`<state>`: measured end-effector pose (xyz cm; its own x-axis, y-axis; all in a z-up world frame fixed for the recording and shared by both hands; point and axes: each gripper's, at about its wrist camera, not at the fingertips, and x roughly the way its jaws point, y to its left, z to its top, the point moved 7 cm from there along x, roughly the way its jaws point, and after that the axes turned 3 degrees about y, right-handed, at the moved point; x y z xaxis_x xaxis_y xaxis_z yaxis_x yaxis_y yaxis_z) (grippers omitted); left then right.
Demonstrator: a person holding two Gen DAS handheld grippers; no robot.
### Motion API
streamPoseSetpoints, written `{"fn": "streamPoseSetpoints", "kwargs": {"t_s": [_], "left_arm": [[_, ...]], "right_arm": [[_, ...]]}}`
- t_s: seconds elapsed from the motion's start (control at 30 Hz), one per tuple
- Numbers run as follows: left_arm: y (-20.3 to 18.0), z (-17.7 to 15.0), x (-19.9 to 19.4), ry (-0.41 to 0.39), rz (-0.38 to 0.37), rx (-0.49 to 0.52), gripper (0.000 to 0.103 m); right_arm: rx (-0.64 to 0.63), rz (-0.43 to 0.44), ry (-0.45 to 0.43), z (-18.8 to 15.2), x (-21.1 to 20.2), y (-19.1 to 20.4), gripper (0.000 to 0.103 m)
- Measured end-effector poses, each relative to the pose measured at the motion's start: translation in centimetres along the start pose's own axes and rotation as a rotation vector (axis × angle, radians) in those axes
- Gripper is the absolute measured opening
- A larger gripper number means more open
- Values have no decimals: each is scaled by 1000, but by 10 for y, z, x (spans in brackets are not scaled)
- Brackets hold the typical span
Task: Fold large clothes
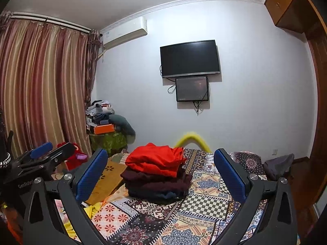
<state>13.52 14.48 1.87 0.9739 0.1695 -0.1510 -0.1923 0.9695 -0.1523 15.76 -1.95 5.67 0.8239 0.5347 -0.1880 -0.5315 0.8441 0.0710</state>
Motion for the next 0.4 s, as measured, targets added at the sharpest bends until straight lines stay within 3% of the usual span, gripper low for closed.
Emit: {"fn": "streamPoseSetpoints", "kwargs": {"t_s": [0.4], "left_arm": [[-2,-2,-1,-3,14,19,103]], "right_arm": [[3,0,3,-1,3,1,103]]}}
